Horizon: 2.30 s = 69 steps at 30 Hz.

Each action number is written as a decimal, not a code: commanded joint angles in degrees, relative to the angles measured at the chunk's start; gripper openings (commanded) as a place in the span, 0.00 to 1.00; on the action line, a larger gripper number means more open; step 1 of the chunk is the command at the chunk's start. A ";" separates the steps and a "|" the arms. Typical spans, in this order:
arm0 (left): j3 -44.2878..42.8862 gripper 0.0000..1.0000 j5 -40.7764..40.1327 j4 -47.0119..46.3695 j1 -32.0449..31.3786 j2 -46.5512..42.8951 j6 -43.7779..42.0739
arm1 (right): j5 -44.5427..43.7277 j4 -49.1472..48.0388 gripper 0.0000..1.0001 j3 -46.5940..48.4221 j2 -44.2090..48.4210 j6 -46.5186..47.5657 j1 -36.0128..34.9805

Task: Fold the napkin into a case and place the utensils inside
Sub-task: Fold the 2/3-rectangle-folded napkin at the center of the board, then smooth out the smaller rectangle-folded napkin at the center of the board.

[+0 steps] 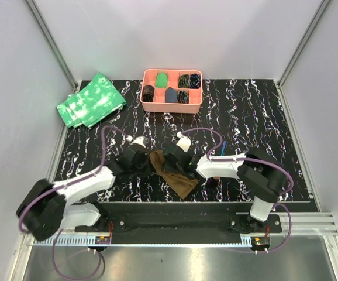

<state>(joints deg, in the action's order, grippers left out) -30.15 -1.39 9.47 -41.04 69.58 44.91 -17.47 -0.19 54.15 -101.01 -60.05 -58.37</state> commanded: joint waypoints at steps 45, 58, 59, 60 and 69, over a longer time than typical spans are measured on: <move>-9.22 0.31 25.10 -0.68 18.45 0.90 -4.74 | 15.09 -19.83 0.58 -6.58 2.75 21.93 -0.44; -11.95 0.57 25.30 0.10 17.31 6.09 -6.06 | 28.27 -40.06 0.63 -14.07 3.10 17.95 3.79; -12.12 0.58 23.47 1.32 17.22 5.92 -6.14 | 28.81 -40.59 0.63 -14.07 2.93 17.95 3.79; -12.47 0.59 22.49 1.94 17.22 5.57 -6.15 | 29.25 -41.20 0.64 -14.25 2.93 17.87 3.79; -16.51 0.73 19.49 8.01 15.11 10.12 -7.37 | 29.87 -39.98 0.64 -13.90 3.01 18.30 4.14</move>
<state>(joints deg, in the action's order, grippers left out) -42.54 20.29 15.07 -24.51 76.62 39.00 11.03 -37.52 40.01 -99.79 -41.87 -54.74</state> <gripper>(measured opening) 0.726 0.642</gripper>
